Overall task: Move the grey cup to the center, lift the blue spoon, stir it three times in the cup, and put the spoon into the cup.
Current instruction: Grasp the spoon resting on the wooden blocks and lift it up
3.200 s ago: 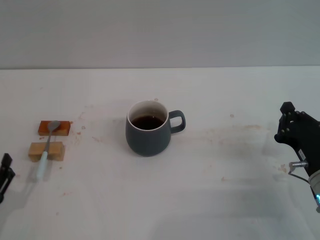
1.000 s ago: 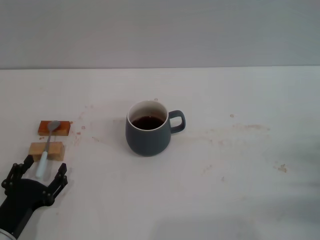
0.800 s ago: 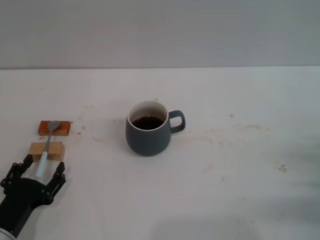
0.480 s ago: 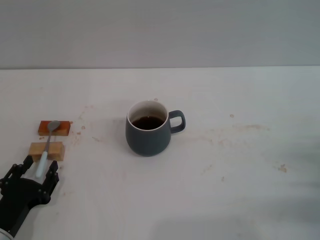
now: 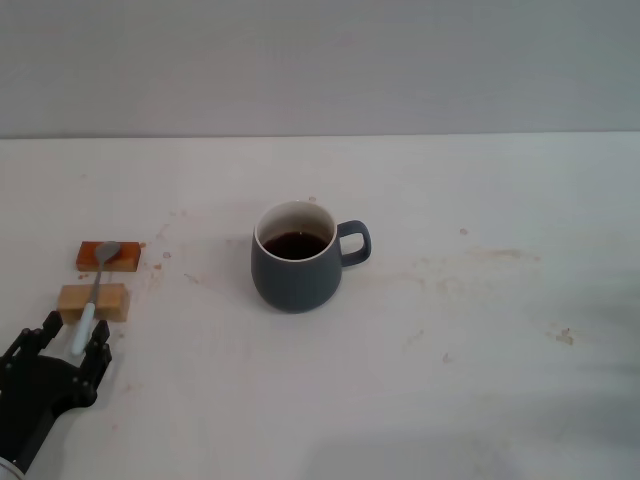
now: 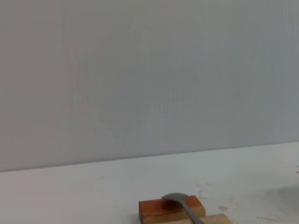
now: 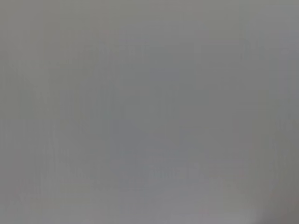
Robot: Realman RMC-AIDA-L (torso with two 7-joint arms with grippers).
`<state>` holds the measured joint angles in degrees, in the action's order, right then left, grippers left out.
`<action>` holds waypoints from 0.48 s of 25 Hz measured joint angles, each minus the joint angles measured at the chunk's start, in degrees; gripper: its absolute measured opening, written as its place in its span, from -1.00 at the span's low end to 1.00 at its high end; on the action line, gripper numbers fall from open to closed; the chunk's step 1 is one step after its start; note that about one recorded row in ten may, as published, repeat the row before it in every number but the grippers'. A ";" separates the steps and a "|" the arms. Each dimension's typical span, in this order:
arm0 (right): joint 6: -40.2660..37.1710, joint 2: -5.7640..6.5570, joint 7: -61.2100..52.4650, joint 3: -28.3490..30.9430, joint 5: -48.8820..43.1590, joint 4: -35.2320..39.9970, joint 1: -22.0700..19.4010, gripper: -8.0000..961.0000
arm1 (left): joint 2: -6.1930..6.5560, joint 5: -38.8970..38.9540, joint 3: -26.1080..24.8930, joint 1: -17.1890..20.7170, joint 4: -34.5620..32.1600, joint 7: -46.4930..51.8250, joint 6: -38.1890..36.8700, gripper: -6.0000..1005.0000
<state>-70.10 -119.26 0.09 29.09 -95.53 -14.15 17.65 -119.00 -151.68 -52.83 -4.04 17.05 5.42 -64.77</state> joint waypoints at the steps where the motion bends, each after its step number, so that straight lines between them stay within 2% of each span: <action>1: 0.00 0.00 0.00 0.00 0.00 0.00 0.00 -0.99 | 0.00 0.03 0.00 -0.01 0.00 0.01 0.16 0.12; 12: -0.57 0.00 0.00 -0.09 0.00 0.28 -0.15 -0.99 | 0.02 0.53 -0.08 0.00 1.30 -0.10 1.78 0.07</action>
<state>-70.66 -119.26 0.09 29.00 -95.53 -13.87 17.49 -118.98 -151.14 -52.90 -4.04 18.34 5.32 -62.99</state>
